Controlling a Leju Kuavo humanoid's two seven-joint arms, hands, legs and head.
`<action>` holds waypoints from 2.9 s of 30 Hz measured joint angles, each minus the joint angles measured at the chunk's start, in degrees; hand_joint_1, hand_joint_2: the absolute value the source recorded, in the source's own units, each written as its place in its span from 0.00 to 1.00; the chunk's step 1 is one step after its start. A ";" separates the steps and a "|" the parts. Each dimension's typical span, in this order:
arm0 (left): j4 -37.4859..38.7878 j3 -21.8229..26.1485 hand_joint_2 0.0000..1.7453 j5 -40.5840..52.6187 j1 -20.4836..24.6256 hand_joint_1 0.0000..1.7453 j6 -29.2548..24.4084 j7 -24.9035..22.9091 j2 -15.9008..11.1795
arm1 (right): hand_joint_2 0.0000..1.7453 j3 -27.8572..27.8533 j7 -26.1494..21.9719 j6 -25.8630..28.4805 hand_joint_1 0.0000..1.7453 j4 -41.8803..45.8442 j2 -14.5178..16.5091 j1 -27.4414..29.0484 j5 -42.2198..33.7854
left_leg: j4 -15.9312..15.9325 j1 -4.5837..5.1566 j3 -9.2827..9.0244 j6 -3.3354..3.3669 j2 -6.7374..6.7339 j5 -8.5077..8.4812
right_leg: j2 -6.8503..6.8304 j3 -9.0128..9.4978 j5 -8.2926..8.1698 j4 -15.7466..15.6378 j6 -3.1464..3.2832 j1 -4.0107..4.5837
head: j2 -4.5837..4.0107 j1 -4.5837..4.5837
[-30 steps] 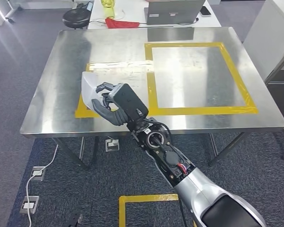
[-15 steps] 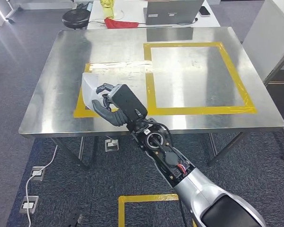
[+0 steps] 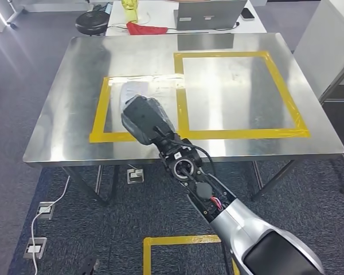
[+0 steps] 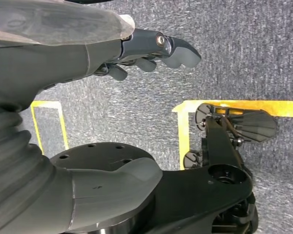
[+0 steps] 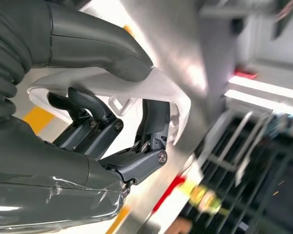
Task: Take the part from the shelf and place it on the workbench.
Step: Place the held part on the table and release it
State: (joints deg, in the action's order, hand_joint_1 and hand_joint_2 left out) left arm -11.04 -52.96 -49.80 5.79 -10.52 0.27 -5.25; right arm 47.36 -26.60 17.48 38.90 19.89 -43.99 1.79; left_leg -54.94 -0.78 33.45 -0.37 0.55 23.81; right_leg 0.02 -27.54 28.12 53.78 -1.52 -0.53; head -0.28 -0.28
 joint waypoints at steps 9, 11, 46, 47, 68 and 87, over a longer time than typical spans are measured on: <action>0.00 -0.24 1.00 0.07 0.10 0.00 0.46 0.14 0.25 | 1.00 5.85 10.04 3.21 1.00 -3.22 0.03 -3.94 5.57 | 0.00 0.00 0.00 -0.01 0.00 0.00 | 0.00 -0.01 0.00 0.03 0.00 0.01 | 0.00 -0.01; 0.00 -0.37 1.00 0.08 0.11 0.00 0.61 0.09 0.36 | 1.00 7.50 11.92 3.35 1.00 -3.54 0.11 -4.74 5.81 | 0.00 0.00 0.00 -0.01 0.00 0.00 | 0.00 -0.02 0.01 0.04 0.00 0.01 | 0.00 -0.02; 0.00 -2.26 1.00 -0.27 0.97 0.00 0.74 0.52 0.98 | 1.00 14.89 -3.40 -3.11 1.00 -7.21 0.28 -9.17 -26.06 | -0.01 -0.01 -0.01 -0.04 -0.04 -0.03 | 0.01 -0.07 -0.01 0.05 0.01 0.01 | 0.00 -0.05; 0.00 -2.28 1.00 -0.34 0.97 0.00 0.75 0.51 0.98 | 1.00 14.89 -3.40 -3.10 1.00 -7.33 0.28 -9.22 -26.05 | -0.01 -0.01 -0.01 -0.04 -0.04 -0.03 | 0.01 -0.07 -0.01 0.05 0.01 0.01 | 0.00 -0.06; 0.00 -2.82 1.00 -0.02 1.87 0.00 0.39 0.45 0.77 | 1.00 15.00 -4.40 -2.92 1.00 -8.52 0.28 -9.95 -27.11 | 0.89 -0.15 -1.08 1.42 -0.08 0.33 | 0.01 -2.24 2.92 6.00 -1.34 -0.53 | 0.00 0.18; 0.01 -2.85 1.00 -0.63 1.34 0.00 0.21 0.58 0.36 | 1.00 15.05 -6.01 -1.98 1.00 -9.55 0.20 -9.18 -27.80 | 1.26 -0.44 -3.69 -0.75 0.05 3.37 | 0.99 -6.70 -3.21 2.99 0.19 -0.09 | 0.00 -0.70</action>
State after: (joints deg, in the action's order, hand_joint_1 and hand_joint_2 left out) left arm -11.03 -55.81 -50.42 7.13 -10.32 0.85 -4.89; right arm 62.40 -32.61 15.50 29.35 20.09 -53.18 -26.00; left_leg -53.68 -1.21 29.76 -1.12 0.59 27.17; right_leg 1.01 -34.23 24.91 56.77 -1.32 -0.62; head -0.28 -0.98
